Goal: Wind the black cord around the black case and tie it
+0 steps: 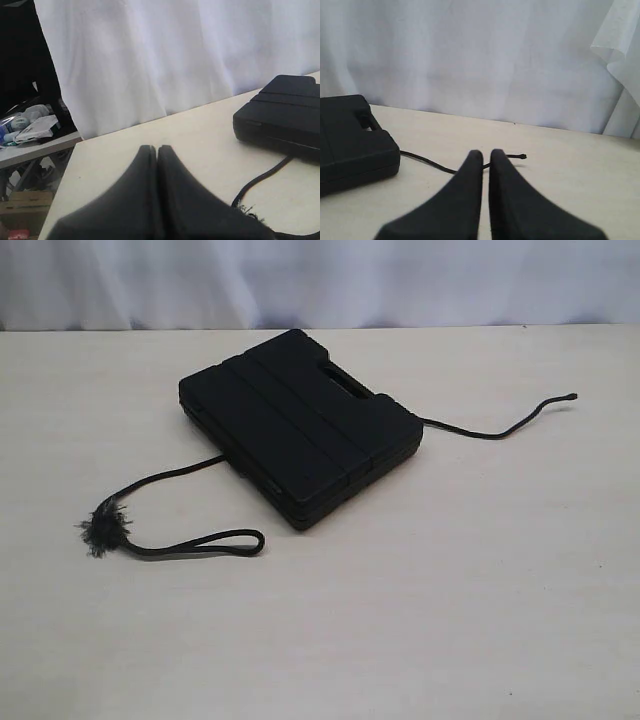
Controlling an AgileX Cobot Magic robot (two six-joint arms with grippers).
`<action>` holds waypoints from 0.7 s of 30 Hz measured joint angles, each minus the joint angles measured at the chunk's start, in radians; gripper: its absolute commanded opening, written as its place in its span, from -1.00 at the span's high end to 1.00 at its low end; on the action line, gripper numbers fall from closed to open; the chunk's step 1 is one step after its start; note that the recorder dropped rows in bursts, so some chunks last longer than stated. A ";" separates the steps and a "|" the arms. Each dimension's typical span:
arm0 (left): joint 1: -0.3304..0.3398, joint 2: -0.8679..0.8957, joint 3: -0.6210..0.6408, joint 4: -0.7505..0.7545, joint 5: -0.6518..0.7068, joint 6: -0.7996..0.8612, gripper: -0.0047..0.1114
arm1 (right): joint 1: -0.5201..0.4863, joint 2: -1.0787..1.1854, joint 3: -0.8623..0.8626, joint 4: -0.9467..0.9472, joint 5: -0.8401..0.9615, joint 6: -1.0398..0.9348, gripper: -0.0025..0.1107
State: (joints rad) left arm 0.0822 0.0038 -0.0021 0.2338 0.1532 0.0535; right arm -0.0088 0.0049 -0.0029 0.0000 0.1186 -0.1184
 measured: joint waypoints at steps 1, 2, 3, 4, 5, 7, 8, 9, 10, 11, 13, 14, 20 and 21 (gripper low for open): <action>0.000 0.000 0.000 0.000 0.000 0.000 0.92 | 0.000 0.000 0.000 0.000 0.000 0.000 0.88; 0.000 0.000 0.000 0.000 0.000 0.000 0.92 | 0.000 0.000 0.000 0.000 0.000 0.000 0.88; 0.000 0.000 0.000 0.000 0.000 0.000 0.92 | 0.000 0.000 0.000 0.000 0.000 0.000 0.88; 0.000 0.000 0.000 0.000 0.000 0.000 0.92 | 0.000 0.000 0.000 0.000 0.000 0.000 0.88; 0.000 0.000 0.000 0.000 0.000 0.000 0.92 | 0.000 0.000 0.000 0.000 0.000 0.000 0.88; 0.000 0.000 0.000 0.000 0.000 0.000 0.92 | 0.000 0.000 0.000 0.000 0.000 0.000 0.88; 0.000 0.000 0.000 0.000 0.000 0.000 0.92 | 0.000 0.000 0.000 0.000 -0.004 0.000 0.88; 0.000 0.000 0.000 0.000 0.000 0.000 0.92 | 0.000 0.000 0.000 0.000 -0.013 0.000 0.88; 0.000 0.000 0.000 0.000 0.000 0.000 0.92 | 0.000 0.000 0.000 0.000 -0.024 0.000 0.88; 0.000 0.000 0.000 0.000 0.000 0.000 0.92 | 0.000 0.000 0.000 0.000 -0.036 0.000 0.88; 0.000 0.000 0.000 0.000 -0.003 0.000 0.92 | 0.000 0.000 0.000 0.000 -0.063 0.000 0.88; 0.000 0.000 0.000 -0.003 -0.013 0.000 0.92 | 0.000 0.000 0.000 0.000 -0.079 0.000 0.88; 0.000 0.000 0.000 -0.404 -0.209 -0.084 0.92 | 0.000 0.000 0.000 0.172 -0.323 0.227 0.88; 0.000 0.000 0.000 -0.471 -0.228 -0.102 0.92 | 0.000 0.000 0.000 0.221 -0.358 0.259 0.88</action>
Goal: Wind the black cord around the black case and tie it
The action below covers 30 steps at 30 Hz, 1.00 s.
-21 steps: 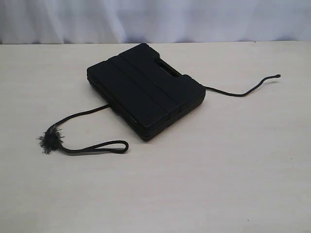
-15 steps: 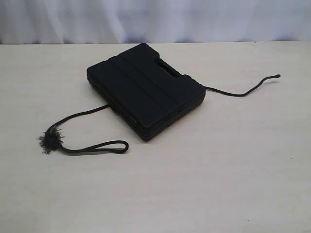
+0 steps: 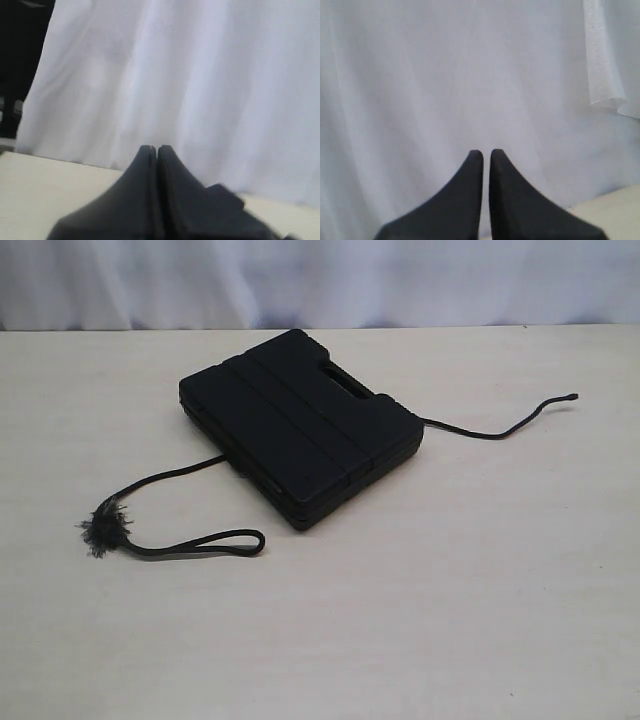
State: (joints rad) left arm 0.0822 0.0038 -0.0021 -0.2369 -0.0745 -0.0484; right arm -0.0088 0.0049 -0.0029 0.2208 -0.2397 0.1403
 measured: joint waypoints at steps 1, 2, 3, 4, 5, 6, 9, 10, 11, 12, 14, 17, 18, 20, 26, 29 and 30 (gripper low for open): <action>0.000 0.000 0.000 -0.091 -0.025 -0.024 0.92 | 0.000 0.000 0.000 0.073 -0.057 0.048 0.88; 0.000 0.000 0.000 -0.142 -0.038 -0.034 0.92 | 0.000 0.000 0.000 0.119 -0.097 0.080 0.88; 0.000 0.000 0.000 -0.220 -0.064 -0.050 0.92 | 0.000 0.000 0.000 0.200 -0.191 0.141 0.88; 0.000 -0.001 0.000 -0.242 -0.082 -0.056 0.92 | 0.000 -0.002 0.000 0.227 -0.279 0.197 0.88; 0.000 -0.001 0.000 -0.248 -0.094 -0.056 0.92 | 0.000 -0.002 0.000 0.227 -0.316 0.222 0.88; 0.000 -0.001 0.000 -0.255 -0.113 -0.058 0.92 | 0.000 0.000 0.000 0.221 -0.380 0.246 0.88; 0.000 -0.001 0.000 -0.262 -0.189 -0.058 0.92 | 0.000 0.119 -0.079 0.221 -0.470 0.265 0.88; 0.000 -0.001 0.000 -0.262 -0.202 -0.058 0.92 | 0.000 0.175 -0.124 0.213 -0.479 0.265 0.88; 0.000 -0.001 0.000 -0.262 -0.207 -0.058 0.92 | 0.000 0.228 -0.173 0.191 -0.486 0.265 0.88; 0.000 -0.001 0.000 -0.262 -0.215 -0.058 0.92 | 0.000 0.284 -0.207 0.169 -0.491 0.265 0.88; 0.000 -0.001 0.000 -0.262 -0.263 -0.058 0.92 | 0.000 0.471 -0.341 0.019 -0.496 0.261 0.88; 0.000 -0.001 0.000 -0.261 -0.319 -0.058 0.92 | 0.000 0.635 -0.475 -0.186 -0.441 0.261 0.88; 0.000 -0.001 0.000 -0.249 -0.338 -0.058 0.92 | 0.000 0.735 -0.554 -0.317 -0.390 0.273 0.88; 0.000 -0.001 0.000 -0.213 -0.352 -0.058 0.92 | 0.000 0.880 -0.664 -0.474 -0.281 0.335 0.88; 0.000 -0.001 0.000 -0.122 -0.352 -0.056 0.92 | 0.000 1.232 -0.988 -0.687 0.221 0.430 0.88; 0.000 0.007 0.000 -0.113 -0.380 -0.054 0.92 | 0.007 1.327 -1.115 -0.700 0.409 0.401 0.88; 0.000 0.019 0.000 -0.113 -0.394 -0.054 0.92 | 0.016 1.357 -1.148 -0.703 0.471 0.371 0.88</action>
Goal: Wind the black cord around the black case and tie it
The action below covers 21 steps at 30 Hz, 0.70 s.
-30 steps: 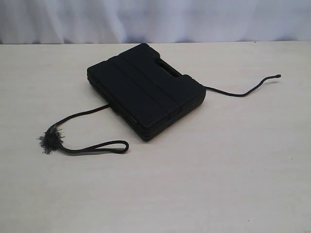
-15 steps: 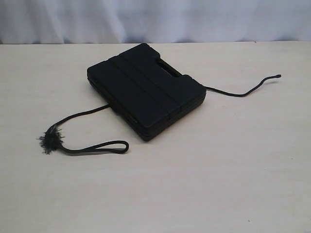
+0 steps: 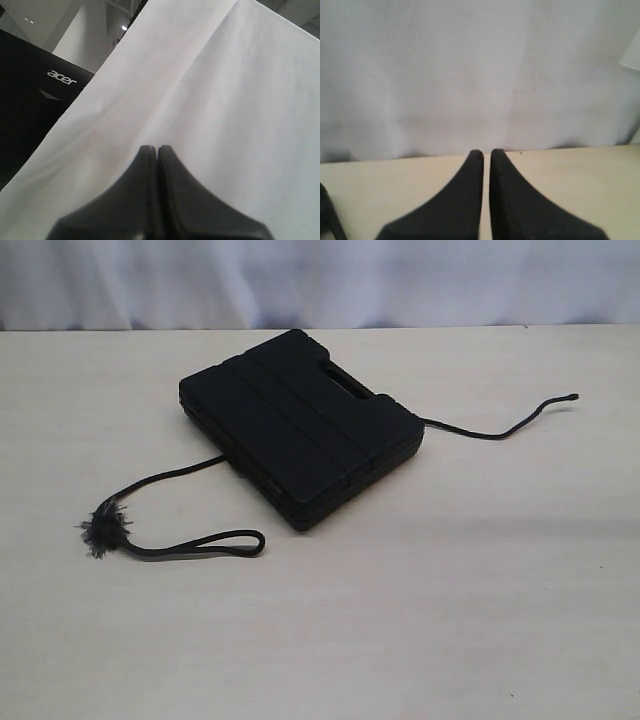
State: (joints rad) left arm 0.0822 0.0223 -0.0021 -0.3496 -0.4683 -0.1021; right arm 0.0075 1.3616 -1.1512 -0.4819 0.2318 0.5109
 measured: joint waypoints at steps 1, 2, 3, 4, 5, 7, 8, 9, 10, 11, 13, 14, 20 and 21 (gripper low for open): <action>0.000 0.016 0.000 0.000 -0.006 0.000 0.92 | 0.009 0.023 -0.032 0.000 0.050 -0.028 0.88; 0.000 0.048 -0.003 0.000 -0.008 -0.002 0.92 | 0.028 0.059 -0.082 0.000 0.123 -0.070 0.88; 0.000 0.075 -0.016 0.000 -0.008 -0.002 0.92 | 0.042 0.082 -0.115 0.000 0.172 -0.099 0.88; 0.000 0.105 -0.032 0.000 -0.006 -0.002 0.92 | 0.057 0.106 -0.156 0.000 0.220 -0.128 0.88; 0.000 0.154 -0.065 0.006 0.002 -0.002 0.92 | 0.081 0.141 -0.196 0.002 0.291 -0.175 0.88; 0.000 0.236 -0.130 0.028 0.027 -0.010 0.92 | 0.118 0.192 -0.271 0.023 0.386 -0.258 0.88; 0.000 0.286 -0.172 0.048 0.048 -0.020 0.92 | 0.138 0.220 -0.305 0.047 0.431 -0.312 0.88; 0.000 0.338 -0.208 0.068 0.072 -0.028 0.92 | 0.155 0.241 -0.331 0.082 0.470 -0.359 0.88; 0.000 0.392 -0.255 0.098 0.106 -0.037 0.92 | 0.171 0.272 -0.361 0.125 0.505 -0.420 0.88; 0.000 0.448 -0.305 0.129 0.149 -0.045 0.92 | 0.185 0.296 -0.389 0.175 0.535 -0.477 0.88; 0.000 0.552 -0.414 0.181 0.252 -0.051 0.92 | 0.204 0.341 -0.438 0.279 0.584 -0.582 0.88; 0.000 0.611 -0.470 0.202 0.312 -0.053 0.92 | 0.208 0.367 -0.465 0.343 0.614 -0.639 0.88; -0.027 0.992 -0.787 0.258 0.688 0.007 0.92 | 0.215 0.546 -0.674 0.605 0.833 -0.843 0.88; -0.044 1.062 -0.839 0.258 0.755 0.032 0.92 | 0.215 0.578 -0.709 0.623 0.851 -0.847 0.88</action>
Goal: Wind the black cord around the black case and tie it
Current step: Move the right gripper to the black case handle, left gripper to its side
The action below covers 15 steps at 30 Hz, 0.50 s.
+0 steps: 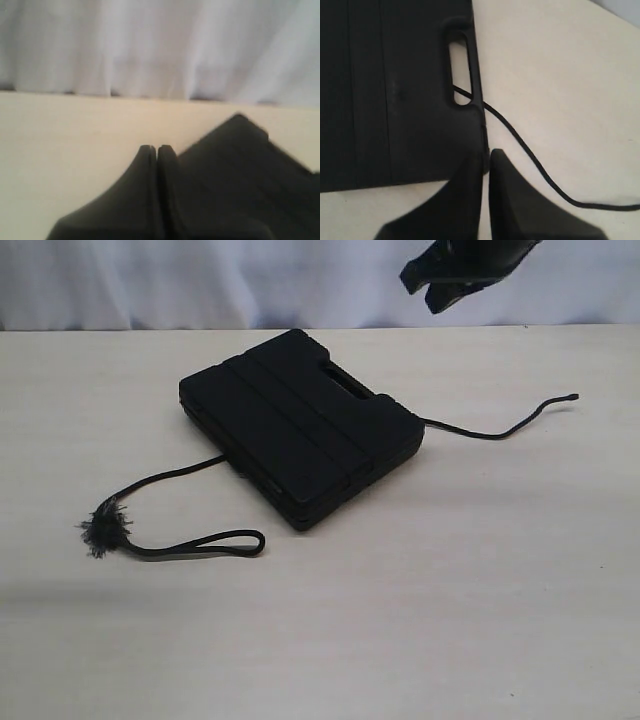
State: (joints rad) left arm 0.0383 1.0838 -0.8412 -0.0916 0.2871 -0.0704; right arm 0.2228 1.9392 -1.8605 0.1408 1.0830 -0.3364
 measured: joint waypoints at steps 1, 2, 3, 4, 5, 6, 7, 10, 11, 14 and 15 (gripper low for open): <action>-0.017 0.054 -0.040 0.000 0.068 0.021 0.92 | 0.000 0.030 -0.026 0.013 0.009 0.000 0.88; -0.045 0.119 -0.088 0.000 0.130 0.051 0.92 | 0.000 0.059 -0.056 0.026 0.017 0.000 0.88; -0.070 0.180 -0.133 0.000 0.186 0.085 0.92 | 0.000 0.085 -0.082 0.035 0.021 -0.002 0.88; -0.091 0.226 -0.172 0.000 0.224 0.113 0.92 | 0.000 0.105 -0.099 0.040 0.024 -0.002 0.88; -0.117 0.280 -0.202 0.000 0.261 0.147 0.92 | 0.000 0.128 -0.118 0.046 0.026 -0.004 0.88; -0.143 0.329 -0.222 0.000 0.284 0.178 0.92 | 0.000 0.151 -0.134 0.048 0.029 -0.006 0.87; -0.163 0.376 -0.231 0.000 0.295 0.211 0.92 | 0.000 0.171 -0.151 0.048 0.031 -0.007 0.87; -0.230 0.493 -0.238 0.000 0.299 0.310 0.81 | 0.000 0.240 -0.194 0.050 0.036 -0.010 0.74; -0.250 0.530 -0.238 0.001 0.292 0.343 0.75 | 0.000 0.261 -0.209 0.053 0.036 -0.012 0.67; -0.285 0.609 -0.238 0.031 0.246 0.391 0.54 | 0.000 0.312 -0.253 0.060 0.036 -0.012 0.46; -0.287 0.627 -0.238 0.038 0.225 0.398 0.48 | 0.000 0.328 -0.268 0.060 0.036 -0.012 0.38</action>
State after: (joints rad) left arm -0.2490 1.7103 -1.0794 -0.0537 0.5119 0.3281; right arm 0.2228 2.2674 -2.1289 0.2005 1.1186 -0.3479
